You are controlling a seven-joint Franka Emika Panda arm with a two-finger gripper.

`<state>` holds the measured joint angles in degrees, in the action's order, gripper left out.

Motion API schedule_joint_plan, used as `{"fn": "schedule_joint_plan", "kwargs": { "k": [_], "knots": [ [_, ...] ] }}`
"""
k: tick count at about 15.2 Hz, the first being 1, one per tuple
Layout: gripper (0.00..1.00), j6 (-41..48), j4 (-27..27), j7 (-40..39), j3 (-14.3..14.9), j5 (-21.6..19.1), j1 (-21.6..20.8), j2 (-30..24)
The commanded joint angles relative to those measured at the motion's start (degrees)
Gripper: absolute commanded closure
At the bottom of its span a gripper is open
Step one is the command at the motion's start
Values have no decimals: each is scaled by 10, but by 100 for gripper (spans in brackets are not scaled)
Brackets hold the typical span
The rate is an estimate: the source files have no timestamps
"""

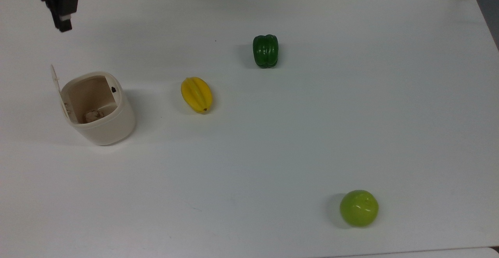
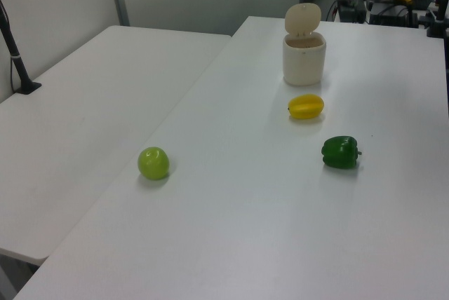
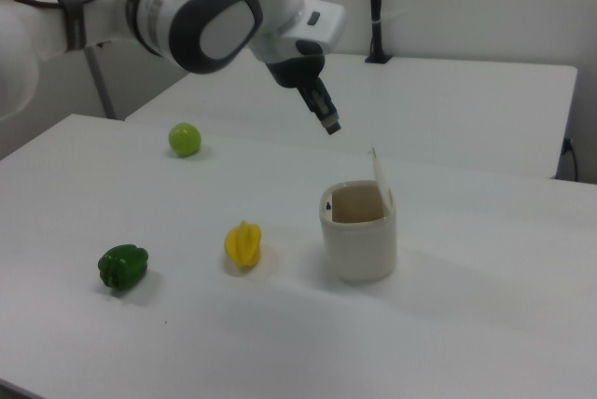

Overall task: Close garbage bin
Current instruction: 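Move the gripper over the cream bin toward its raised lid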

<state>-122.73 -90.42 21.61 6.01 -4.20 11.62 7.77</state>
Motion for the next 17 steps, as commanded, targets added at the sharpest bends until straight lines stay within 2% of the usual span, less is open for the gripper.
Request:
{"fn": "schedule_joint_plan", "kwargs": {
  "k": [1, 3, 8, 13, 17],
  "knots": [
    [86, -75, -2, 93, 0, 25, -8, 23],
    [87, -92, -2, 158, 0, 70, -13, 33],
    [93, -100, -1, 172, 0, 96, -21, 50],
    [93, -160, 9, 171, 1, 97, -7, 85],
    [93, -164, 28, 171, 1, 103, -7, 105]
  ]
}}
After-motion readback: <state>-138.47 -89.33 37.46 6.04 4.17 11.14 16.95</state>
